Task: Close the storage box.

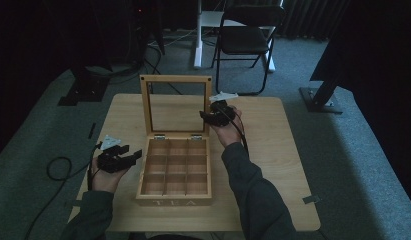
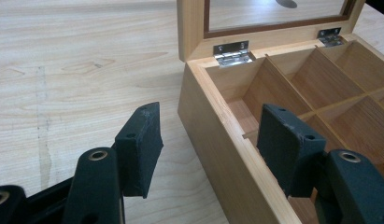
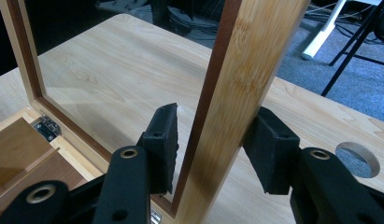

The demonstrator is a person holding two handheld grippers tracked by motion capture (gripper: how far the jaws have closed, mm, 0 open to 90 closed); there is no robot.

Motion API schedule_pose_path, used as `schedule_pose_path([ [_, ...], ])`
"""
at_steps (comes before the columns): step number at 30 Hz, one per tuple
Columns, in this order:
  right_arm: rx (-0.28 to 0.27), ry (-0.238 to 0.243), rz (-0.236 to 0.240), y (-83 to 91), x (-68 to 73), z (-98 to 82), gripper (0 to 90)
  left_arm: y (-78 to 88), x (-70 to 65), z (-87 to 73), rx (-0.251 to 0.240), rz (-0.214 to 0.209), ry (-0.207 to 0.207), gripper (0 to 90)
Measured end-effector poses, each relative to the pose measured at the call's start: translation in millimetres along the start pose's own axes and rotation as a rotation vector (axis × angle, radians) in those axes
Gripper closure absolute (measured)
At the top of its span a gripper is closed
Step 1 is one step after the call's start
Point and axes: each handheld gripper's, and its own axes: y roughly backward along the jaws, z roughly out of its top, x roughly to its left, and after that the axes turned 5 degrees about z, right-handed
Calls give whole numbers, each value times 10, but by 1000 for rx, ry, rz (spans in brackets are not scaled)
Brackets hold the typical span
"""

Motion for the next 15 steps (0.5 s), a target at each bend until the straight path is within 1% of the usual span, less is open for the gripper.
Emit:
schedule_pose_path([
  [4,-17,14,1,18,0,-25,567,-6,-18,19,-8,0,-2,410],
  [6,-31,2,10,28,-2,-43,568,-15,-31,31,-9,1,-4,411],
  [7,-35,4,11,33,-1,-46,569,-22,-36,36,-9,1,-7,412],
  [10,-36,20,4,45,13,-51,569,-39,-46,53,-8,5,-14,414],
  [15,-42,24,6,62,26,-63,569,-44,-54,85,-14,5,-13,415],
])
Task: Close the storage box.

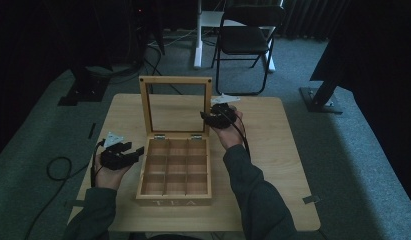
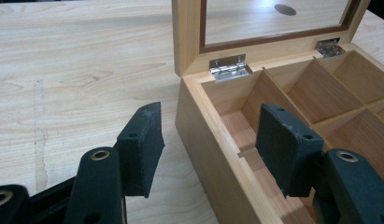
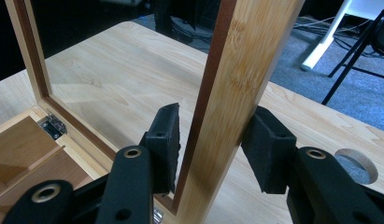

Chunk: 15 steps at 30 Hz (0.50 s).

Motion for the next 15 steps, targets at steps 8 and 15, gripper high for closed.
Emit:
schedule_pose_path([
  [8,-2,35,-14,55,59,-14,568,-8,-24,49,-5,2,-11,415],
  [15,-14,58,-9,116,101,-45,568,-8,-53,87,-12,-2,-23,413],
])
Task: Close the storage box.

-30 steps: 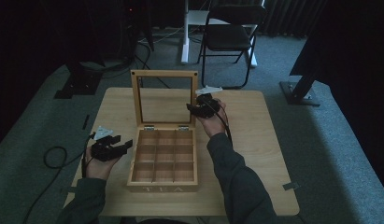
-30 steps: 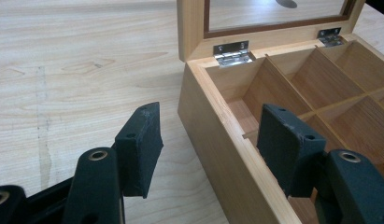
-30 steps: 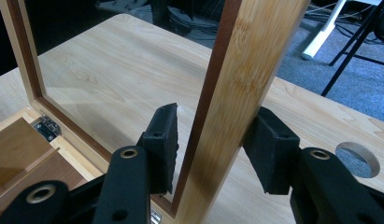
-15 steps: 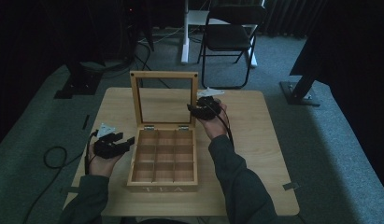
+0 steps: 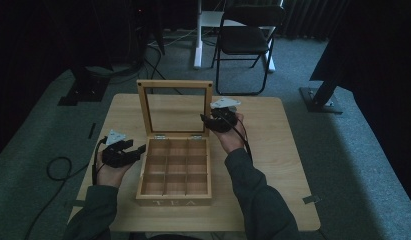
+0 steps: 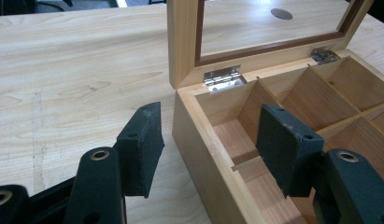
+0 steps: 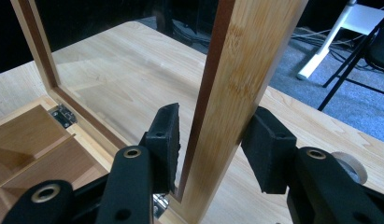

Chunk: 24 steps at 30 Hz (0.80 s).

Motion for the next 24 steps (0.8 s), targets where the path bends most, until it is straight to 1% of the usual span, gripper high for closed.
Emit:
schedule_pose_path([
  [6,-13,13,5,72,59,-35,569,3,-21,57,-7,2,-8,415],
  [10,-18,35,-1,109,97,-56,572,2,-30,105,-13,6,-12,415],
  [15,-35,38,8,157,125,-93,579,8,-33,169,-24,15,-9,426],
  [18,-39,36,9,171,137,-105,585,10,-32,189,-23,19,-12,451],
  [21,-50,27,11,179,134,-111,585,19,-17,238,-23,22,-13,503],
  [24,-51,26,13,179,134,-108,581,18,-10,262,-28,25,-12,516],
])
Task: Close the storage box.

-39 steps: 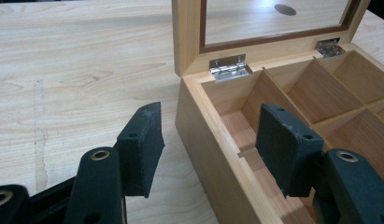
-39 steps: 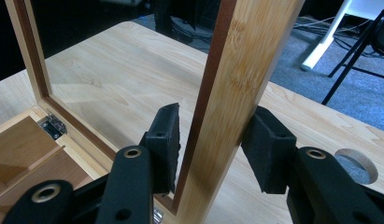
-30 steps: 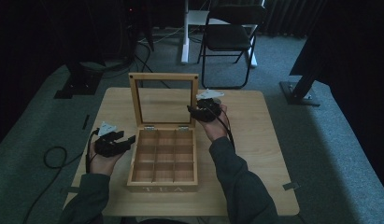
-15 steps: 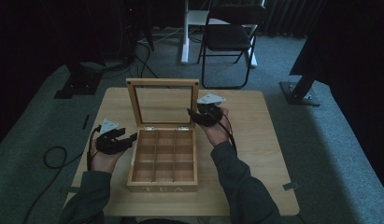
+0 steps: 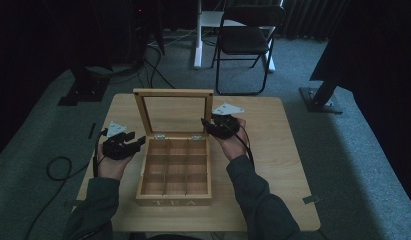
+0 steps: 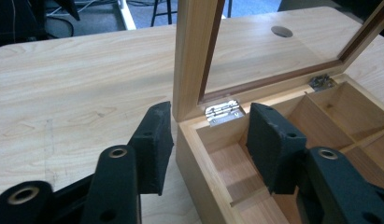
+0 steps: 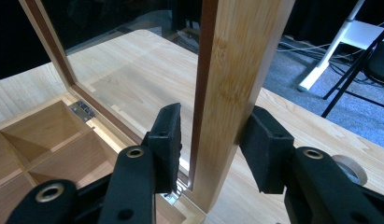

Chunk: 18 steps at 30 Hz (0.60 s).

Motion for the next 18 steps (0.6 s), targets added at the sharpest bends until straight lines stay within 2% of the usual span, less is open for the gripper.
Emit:
schedule_pose_path([
  [9,-13,8,2,48,40,-33,591,-17,6,79,-1,15,10,541],
  [14,-35,13,16,100,81,-45,603,3,-12,157,-9,27,7,636],
  [16,-31,32,-1,107,110,-46,607,10,-18,173,-14,23,6,678],
  [18,-34,32,-4,115,121,-54,607,29,-34,221,-25,33,-3,706],
])
